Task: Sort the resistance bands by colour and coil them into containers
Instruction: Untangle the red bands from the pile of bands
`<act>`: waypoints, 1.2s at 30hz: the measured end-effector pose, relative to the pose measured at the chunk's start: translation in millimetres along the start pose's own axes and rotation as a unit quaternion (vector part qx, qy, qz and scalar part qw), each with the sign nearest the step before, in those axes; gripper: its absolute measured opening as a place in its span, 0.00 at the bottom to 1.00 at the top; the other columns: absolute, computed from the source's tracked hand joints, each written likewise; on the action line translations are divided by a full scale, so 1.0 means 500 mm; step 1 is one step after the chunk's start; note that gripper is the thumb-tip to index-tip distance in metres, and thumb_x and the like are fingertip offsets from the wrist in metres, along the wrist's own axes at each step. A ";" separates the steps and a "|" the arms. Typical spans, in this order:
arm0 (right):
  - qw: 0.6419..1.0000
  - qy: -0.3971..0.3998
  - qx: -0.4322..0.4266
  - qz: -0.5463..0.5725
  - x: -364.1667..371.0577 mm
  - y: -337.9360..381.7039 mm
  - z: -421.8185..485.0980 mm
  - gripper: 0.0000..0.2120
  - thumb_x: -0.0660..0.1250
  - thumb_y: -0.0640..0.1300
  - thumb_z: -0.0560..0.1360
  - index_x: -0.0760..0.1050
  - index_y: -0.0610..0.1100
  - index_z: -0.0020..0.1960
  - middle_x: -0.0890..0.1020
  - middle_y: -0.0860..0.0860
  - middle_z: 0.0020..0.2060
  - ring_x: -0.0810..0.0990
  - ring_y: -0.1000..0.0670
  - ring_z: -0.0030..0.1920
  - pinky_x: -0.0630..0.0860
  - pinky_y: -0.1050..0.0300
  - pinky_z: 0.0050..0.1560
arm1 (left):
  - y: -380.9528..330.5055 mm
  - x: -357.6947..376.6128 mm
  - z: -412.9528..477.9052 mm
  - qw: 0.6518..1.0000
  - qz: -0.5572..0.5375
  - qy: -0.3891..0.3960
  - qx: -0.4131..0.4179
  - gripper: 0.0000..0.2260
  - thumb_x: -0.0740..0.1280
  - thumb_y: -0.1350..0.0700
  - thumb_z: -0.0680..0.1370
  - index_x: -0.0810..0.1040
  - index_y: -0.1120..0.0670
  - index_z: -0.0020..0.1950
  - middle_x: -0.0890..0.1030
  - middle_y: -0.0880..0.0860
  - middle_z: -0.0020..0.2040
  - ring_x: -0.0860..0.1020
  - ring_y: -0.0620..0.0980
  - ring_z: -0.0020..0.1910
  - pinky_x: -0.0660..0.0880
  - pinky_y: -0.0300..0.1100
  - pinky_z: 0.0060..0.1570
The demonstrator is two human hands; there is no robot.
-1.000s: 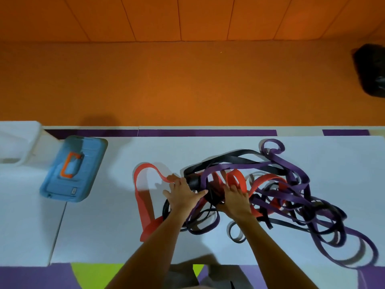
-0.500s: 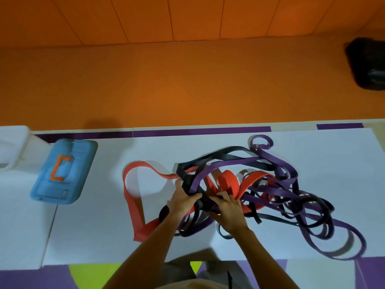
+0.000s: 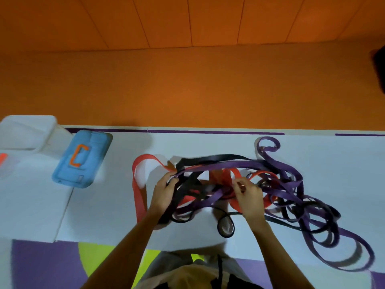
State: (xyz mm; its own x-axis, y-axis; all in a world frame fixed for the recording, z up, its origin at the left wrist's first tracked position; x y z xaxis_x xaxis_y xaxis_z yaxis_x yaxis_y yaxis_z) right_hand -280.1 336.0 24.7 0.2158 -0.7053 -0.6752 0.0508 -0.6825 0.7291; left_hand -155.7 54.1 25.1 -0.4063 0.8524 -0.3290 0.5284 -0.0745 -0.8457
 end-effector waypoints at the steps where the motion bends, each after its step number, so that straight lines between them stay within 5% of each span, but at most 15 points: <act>1: 0.999 -0.039 0.007 -0.012 -0.014 -0.005 0.006 0.02 0.73 0.40 0.80 0.84 0.45 0.51 0.87 0.47 0.46 0.86 0.41 0.46 0.79 0.48 0.46 | 0.004 0.000 -0.002 1.000 -0.020 0.011 -0.017 0.11 0.62 0.53 0.87 0.84 0.44 0.58 0.87 0.45 0.53 0.86 0.41 0.52 0.78 0.33 0.50; 3: 0.998 -0.055 0.014 -0.032 -0.017 -0.018 0.022 0.07 0.73 0.39 0.80 0.82 0.43 0.57 0.82 0.43 0.56 0.82 0.38 0.57 0.77 0.48 0.51 | 0.012 0.000 -0.010 0.998 -0.043 0.017 -0.033 0.11 0.62 0.52 0.86 0.85 0.45 0.55 0.88 0.46 0.52 0.87 0.42 0.49 0.79 0.31 0.43; 6: 0.994 0.098 0.036 -0.033 0.040 -0.043 0.041 0.22 0.70 0.43 0.83 0.72 0.42 0.75 0.73 0.41 0.72 0.69 0.37 0.74 0.70 0.44 0.71 | 0.017 0.008 -0.016 0.998 -0.043 0.013 -0.046 0.11 0.62 0.51 0.87 0.85 0.46 0.56 0.88 0.46 0.52 0.87 0.46 0.51 0.79 0.31 0.43; 8: 0.980 0.181 0.022 -0.076 0.072 -0.049 0.034 0.28 0.69 0.47 0.83 0.66 0.45 0.81 0.72 0.42 0.75 0.64 0.38 0.78 0.67 0.42 0.76 | 0.011 0.020 -0.018 0.997 -0.039 0.016 -0.066 0.11 0.61 0.49 0.88 0.83 0.45 0.57 0.87 0.44 0.52 0.85 0.48 0.55 0.78 0.32 0.48; 11: 0.974 0.196 0.032 -0.109 0.077 -0.061 0.028 0.27 0.71 0.49 0.82 0.69 0.45 0.78 0.77 0.42 0.70 0.70 0.37 0.74 0.74 0.40 0.70 | 0.016 0.044 -0.025 0.992 -0.060 0.022 -0.106 0.11 0.60 0.45 0.87 0.81 0.43 0.62 0.85 0.47 0.60 0.82 0.52 0.63 0.76 0.50 0.67; 14: 0.974 0.198 0.045 -0.104 0.069 -0.081 0.024 0.23 0.71 0.47 0.82 0.75 0.42 0.74 0.81 0.42 0.66 0.75 0.37 0.70 0.71 0.43 0.72 | 0.029 0.073 -0.042 0.973 -0.161 0.047 -0.156 0.15 0.63 0.37 0.82 0.80 0.40 0.64 0.86 0.51 0.61 0.86 0.57 0.59 0.79 0.63 0.64; 18: 0.982 0.166 0.083 0.028 0.052 -0.116 -0.002 0.15 0.72 0.38 0.81 0.81 0.41 0.67 0.84 0.44 0.60 0.81 0.39 0.64 0.74 0.45 0.69 | 0.035 0.104 -0.041 0.954 -0.226 0.064 -0.186 0.17 0.67 0.39 0.78 0.81 0.42 0.64 0.88 0.55 0.59 0.87 0.60 0.56 0.81 0.61 0.61; 22: 0.946 0.157 0.179 0.221 0.023 -0.142 0.000 0.11 0.70 0.35 0.82 0.81 0.41 0.64 0.84 0.48 0.56 0.82 0.39 0.64 0.77 0.46 0.69 | 0.031 0.148 -0.035 0.950 -0.217 0.117 -0.191 0.23 0.68 0.36 0.77 0.84 0.47 0.64 0.86 0.58 0.63 0.83 0.62 0.63 0.76 0.59 0.68; 24: 0.968 0.139 0.129 0.163 -0.001 -0.121 0.015 0.10 0.70 0.38 0.83 0.82 0.43 0.63 0.84 0.49 0.57 0.82 0.44 0.63 0.76 0.48 0.69 | 0.022 0.170 -0.031 0.950 -0.212 0.135 -0.184 0.27 0.67 0.37 0.79 0.81 0.53 0.70 0.84 0.58 0.67 0.82 0.60 0.66 0.73 0.58 0.72; 27: 0.993 0.050 0.053 0.098 -0.039 -0.059 0.020 0.08 0.69 0.48 0.84 0.86 0.48 0.55 0.87 0.53 0.49 0.85 0.50 0.52 0.77 0.58 0.55 | -0.001 0.209 -0.037 0.952 -0.193 0.152 -0.183 0.27 0.64 0.35 0.81 0.75 0.48 0.76 0.83 0.53 0.68 0.80 0.57 0.69 0.73 0.56 0.71; 29: 0.966 0.118 0.101 0.205 -0.009 -0.026 0.005 0.13 0.66 0.59 0.83 0.86 0.53 0.50 0.89 0.55 0.45 0.87 0.54 0.47 0.78 0.65 0.49 | -0.027 0.245 -0.054 0.950 -0.197 0.180 -0.165 0.24 0.66 0.35 0.80 0.74 0.38 0.76 0.83 0.48 0.68 0.78 0.54 0.70 0.74 0.53 0.70; 31: 0.909 0.230 0.169 0.303 0.043 -0.007 -0.026 0.17 0.67 0.66 0.80 0.84 0.55 0.56 0.89 0.53 0.50 0.89 0.53 0.51 0.83 0.58 0.53 | -0.047 0.280 -0.079 0.945 -0.186 0.219 -0.155 0.18 0.65 0.36 0.80 0.75 0.29 0.71 0.83 0.45 0.68 0.76 0.51 0.72 0.70 0.57 0.74; 34: 0.873 0.258 0.193 0.365 0.065 -0.018 -0.038 0.23 0.77 0.54 0.77 0.77 0.52 0.70 0.88 0.51 0.59 0.86 0.48 0.62 0.80 0.45 0.66 | -0.047 0.301 -0.100 0.936 -0.165 0.256 -0.175 0.20 0.57 0.43 0.87 0.65 0.32 0.80 0.72 0.49 0.79 0.67 0.54 0.80 0.57 0.63 0.80; 36: 0.861 0.271 0.202 0.379 0.072 -0.034 -0.042 0.26 0.78 0.44 0.76 0.75 0.53 0.72 0.87 0.49 0.60 0.85 0.47 0.63 0.79 0.43 0.68 | -0.037 0.302 -0.101 0.927 -0.161 0.290 -0.175 0.21 0.54 0.46 0.88 0.62 0.39 0.83 0.71 0.53 0.80 0.67 0.57 0.80 0.58 0.63 0.81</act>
State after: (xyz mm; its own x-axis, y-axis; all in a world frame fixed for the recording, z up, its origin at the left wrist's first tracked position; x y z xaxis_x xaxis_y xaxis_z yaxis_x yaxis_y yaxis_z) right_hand -252.6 326.3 -9.5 0.4658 -0.8599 0.2089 -0.6254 -0.1529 0.7652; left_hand -189.4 210.4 12.3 -0.1689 0.9436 0.2848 0.6999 0.3183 -0.6393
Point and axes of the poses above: each hand's wrist, its own z-axis towards the middle knuckle, its own x-axis out of the palm, y = z × x, the point moved 8 cm from there along z, towards the middle knuckle
